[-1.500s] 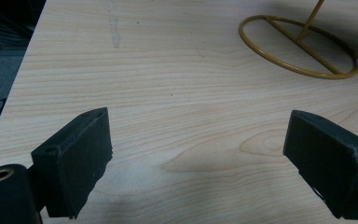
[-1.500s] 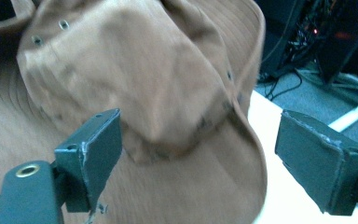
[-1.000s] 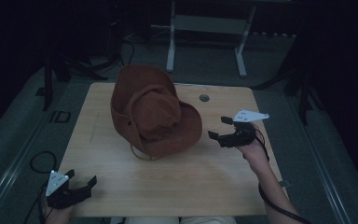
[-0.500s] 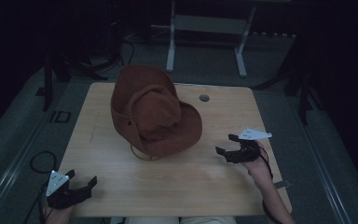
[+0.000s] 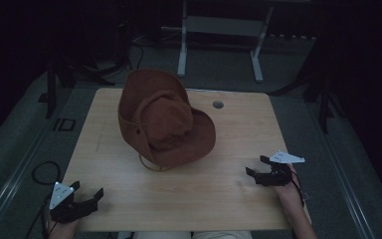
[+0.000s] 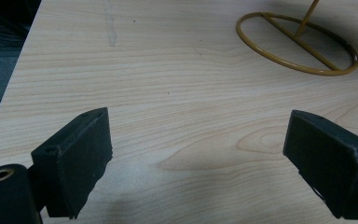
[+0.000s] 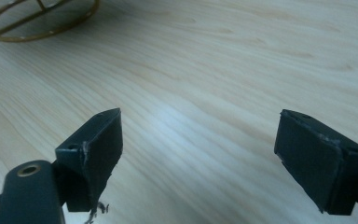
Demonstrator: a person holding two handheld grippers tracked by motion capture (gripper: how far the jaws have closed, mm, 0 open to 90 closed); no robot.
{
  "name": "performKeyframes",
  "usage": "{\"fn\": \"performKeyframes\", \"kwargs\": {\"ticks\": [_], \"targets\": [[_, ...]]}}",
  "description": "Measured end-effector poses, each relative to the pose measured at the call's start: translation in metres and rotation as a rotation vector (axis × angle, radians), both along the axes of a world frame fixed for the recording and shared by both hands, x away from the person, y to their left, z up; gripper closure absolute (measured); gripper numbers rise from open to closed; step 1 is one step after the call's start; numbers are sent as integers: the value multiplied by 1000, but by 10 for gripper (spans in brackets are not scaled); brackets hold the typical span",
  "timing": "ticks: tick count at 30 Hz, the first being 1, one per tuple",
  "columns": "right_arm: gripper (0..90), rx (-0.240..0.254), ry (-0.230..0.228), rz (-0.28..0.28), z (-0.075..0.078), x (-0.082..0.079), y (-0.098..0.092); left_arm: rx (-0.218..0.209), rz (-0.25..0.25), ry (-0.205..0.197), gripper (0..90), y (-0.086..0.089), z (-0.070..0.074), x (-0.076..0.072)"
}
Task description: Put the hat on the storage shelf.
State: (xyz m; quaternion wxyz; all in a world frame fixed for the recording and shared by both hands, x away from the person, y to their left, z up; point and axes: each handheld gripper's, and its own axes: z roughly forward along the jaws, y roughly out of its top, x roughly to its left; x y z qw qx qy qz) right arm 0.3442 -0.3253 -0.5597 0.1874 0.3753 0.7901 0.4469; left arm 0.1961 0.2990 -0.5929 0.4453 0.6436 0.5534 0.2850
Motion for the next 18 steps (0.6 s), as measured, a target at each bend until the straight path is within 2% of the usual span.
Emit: {"fn": "performKeyframes", "kwargs": {"ticks": [9,11,14,16,18], "targets": [[150,-6,-3,-58,-6,-23,-19,17,8,-1,85,-1,0,-1],[150,14,6,-64,-5,-29,-23,23,17,-2,84,-1,0,-1],[151,-32,-19,-85,-5,-35,-26,23,19,-1,84,0,0,-1],[151,-12,-12,-89,-7,-36,-31,21,15,-1,84,0,0,-1],[152,-12,-11,-98,-8,-36,-33,25,15,0,84,-1,0,0]]}}
